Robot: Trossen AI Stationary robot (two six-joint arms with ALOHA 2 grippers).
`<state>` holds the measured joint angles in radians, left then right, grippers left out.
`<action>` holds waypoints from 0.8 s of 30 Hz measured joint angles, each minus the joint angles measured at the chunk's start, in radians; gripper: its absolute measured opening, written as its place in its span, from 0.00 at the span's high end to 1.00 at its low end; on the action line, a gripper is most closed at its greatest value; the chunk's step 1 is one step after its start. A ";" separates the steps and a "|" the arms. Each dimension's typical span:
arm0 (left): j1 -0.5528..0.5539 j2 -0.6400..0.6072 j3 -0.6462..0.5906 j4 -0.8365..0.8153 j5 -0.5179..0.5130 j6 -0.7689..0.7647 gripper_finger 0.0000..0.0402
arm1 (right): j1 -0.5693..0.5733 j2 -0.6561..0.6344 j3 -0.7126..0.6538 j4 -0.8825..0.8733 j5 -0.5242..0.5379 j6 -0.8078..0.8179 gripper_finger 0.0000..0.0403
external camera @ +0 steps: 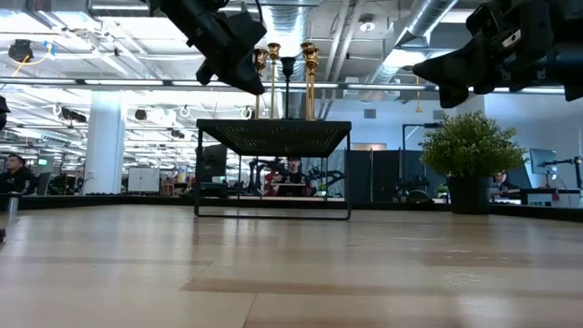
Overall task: Pick & Place candle stick holders
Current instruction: Put the small gold candle holder on the shelf
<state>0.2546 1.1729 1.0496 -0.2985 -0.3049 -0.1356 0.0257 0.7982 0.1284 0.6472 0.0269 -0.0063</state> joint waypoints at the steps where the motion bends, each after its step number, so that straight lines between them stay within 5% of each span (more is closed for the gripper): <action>1: 0.000 0.000 0.000 0.000 0.001 0.000 0.86 | 0.000 0.000 0.000 0.000 0.000 0.000 1.00; 24: 0.000 0.000 0.000 0.031 -0.001 0.000 0.84 | 0.000 0.000 0.000 -0.001 0.000 0.000 1.00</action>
<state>0.2544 1.1725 1.0500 -0.2676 -0.3058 -0.1356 0.0257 0.7982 0.1284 0.6460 0.0269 -0.0063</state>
